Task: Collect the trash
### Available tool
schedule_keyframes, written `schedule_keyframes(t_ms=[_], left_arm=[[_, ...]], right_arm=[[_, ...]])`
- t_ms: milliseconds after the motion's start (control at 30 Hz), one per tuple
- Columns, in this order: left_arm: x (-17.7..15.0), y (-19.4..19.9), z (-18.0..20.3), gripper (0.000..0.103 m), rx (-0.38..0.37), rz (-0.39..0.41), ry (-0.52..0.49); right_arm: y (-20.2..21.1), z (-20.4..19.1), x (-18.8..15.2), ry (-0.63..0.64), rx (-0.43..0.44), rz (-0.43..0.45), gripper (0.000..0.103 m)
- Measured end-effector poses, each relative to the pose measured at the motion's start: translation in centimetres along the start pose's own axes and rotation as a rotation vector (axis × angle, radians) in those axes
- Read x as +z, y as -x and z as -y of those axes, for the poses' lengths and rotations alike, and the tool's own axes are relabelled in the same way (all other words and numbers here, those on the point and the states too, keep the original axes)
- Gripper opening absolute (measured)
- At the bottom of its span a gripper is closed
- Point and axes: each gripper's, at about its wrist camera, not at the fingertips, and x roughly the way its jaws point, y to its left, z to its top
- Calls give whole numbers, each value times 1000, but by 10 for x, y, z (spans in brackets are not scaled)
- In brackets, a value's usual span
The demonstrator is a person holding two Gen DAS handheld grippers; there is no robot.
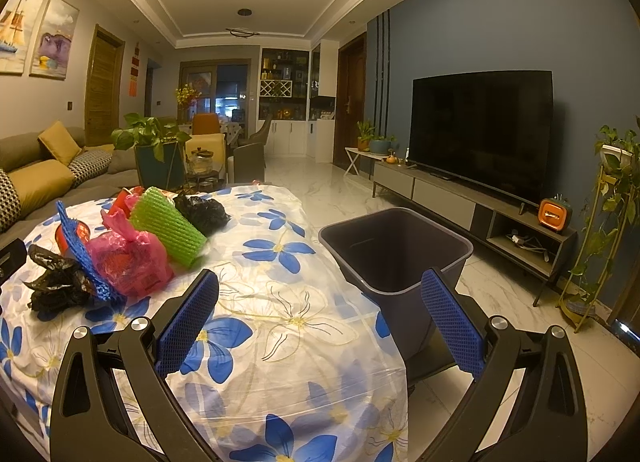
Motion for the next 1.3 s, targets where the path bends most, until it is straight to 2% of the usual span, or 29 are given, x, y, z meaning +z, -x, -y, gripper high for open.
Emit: schedule_keyframes(t_ms=[800,1033,1133,1300], left_arm=[[0,-6,-8,96,-1,-15,21],[-1,-5,-15,96,7,28,33],[-1,-5,-20,96,17,55,36],[-4,-14,-33,96,6,27,51]], right_arm=[[-10,-8,-5,6,23,-2,97],[-14,-12,-7,14,35,11,97],[-17,-17,-9,18,54,16,97],[-24,-33,-9,41,106,23,97]])
